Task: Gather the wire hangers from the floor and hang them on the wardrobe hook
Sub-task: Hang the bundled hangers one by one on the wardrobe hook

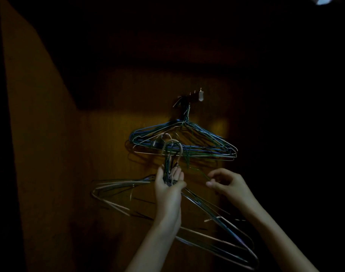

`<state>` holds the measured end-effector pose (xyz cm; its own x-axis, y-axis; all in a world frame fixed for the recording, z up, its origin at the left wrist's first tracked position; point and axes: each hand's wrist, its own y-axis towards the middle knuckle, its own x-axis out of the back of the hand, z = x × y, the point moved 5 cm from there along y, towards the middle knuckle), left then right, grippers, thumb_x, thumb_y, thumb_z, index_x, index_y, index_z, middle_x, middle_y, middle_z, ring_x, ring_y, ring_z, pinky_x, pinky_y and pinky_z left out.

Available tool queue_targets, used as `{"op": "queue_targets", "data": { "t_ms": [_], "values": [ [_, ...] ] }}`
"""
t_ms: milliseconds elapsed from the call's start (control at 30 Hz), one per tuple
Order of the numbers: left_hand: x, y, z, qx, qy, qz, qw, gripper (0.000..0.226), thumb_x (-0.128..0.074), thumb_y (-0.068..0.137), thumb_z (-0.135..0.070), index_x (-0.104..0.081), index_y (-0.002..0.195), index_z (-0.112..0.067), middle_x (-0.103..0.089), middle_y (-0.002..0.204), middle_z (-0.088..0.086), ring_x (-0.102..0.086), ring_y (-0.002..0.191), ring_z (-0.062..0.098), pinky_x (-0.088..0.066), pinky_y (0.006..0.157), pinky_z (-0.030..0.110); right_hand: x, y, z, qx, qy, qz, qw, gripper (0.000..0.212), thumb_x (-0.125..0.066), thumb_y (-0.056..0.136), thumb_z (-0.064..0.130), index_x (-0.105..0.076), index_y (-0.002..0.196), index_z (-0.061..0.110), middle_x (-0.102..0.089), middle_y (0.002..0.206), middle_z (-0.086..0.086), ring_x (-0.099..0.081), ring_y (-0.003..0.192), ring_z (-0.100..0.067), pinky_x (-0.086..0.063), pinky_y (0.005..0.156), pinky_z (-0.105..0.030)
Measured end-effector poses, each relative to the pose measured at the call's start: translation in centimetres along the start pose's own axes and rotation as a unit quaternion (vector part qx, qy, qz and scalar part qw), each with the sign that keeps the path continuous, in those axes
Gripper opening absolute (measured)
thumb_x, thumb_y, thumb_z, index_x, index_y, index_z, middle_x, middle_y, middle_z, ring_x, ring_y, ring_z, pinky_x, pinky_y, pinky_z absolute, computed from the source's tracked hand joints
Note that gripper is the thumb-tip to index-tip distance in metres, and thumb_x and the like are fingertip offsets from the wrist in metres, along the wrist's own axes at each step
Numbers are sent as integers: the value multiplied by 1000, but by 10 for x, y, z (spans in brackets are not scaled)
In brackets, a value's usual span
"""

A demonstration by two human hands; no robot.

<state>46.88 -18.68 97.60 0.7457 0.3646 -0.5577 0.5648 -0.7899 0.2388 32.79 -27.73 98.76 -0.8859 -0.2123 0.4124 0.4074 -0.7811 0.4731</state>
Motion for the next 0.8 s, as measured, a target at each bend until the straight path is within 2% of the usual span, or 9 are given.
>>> {"op": "queue_targets", "data": {
  "t_ms": [100, 267, 367, 567, 700, 800],
  "values": [
    [-8, 6, -6, -5, -3, 10, 1000, 80, -38, 85, 26, -15, 150, -15, -39, 144, 19, -43, 130, 30, -36, 107, 35, 16, -4, -13, -2, 27, -36, 999, 17, -68, 79, 3, -62, 85, 18, -59, 77, 0, -56, 67, -5, -46, 56, -7],
    [-17, 14, -8, -14, 12, 17, 1000, 78, -38, 85, 26, -19, 149, -15, -40, 143, 18, -44, 130, 28, -35, 109, 37, 24, 1, -18, 14, 8, -75, 997, 15, -67, 80, 5, -66, 78, 19, -65, 80, 3, -58, 72, -6, -45, 62, -5],
    [-20, 21, -5, -24, 18, 22, 999, 76, -39, 85, 26, -24, 147, -13, -42, 141, 18, -46, 129, 28, -37, 106, 32, 29, 5, -16, 48, -2, -120, 992, 17, -67, 80, 5, -66, 77, 21, -66, 81, 7, -58, 78, -2, -42, 67, -2],
    [-22, 38, -12, -57, 2, 27, 998, 71, -38, 83, 28, -31, 143, -10, -46, 137, 18, -46, 128, 27, -36, 106, 32, 50, 24, -3, 108, 15, -208, 972, 16, -65, 82, 4, -67, 83, 20, -65, 82, 10, -59, 81, 0, -45, 70, -5],
    [-24, 51, -17, -68, -19, 27, 997, 73, -38, 84, 27, -26, 145, -10, -44, 139, 20, -46, 128, 29, -37, 104, 32, 61, 46, 16, 139, -2, -243, 960, 11, -65, 83, 7, -68, 87, 17, -63, 79, 9, -58, 78, -1, -45, 69, -12],
    [-23, 57, -19, -76, -25, 24, 996, 75, -38, 84, 27, -23, 147, -13, -44, 139, 19, -47, 127, 28, -39, 102, 31, 64, 69, 17, 139, -14, -255, 957, 10, -65, 84, 8, -68, 89, 17, -61, 77, 12, -57, 74, -1, -45, 63, -7]
  ]
}}
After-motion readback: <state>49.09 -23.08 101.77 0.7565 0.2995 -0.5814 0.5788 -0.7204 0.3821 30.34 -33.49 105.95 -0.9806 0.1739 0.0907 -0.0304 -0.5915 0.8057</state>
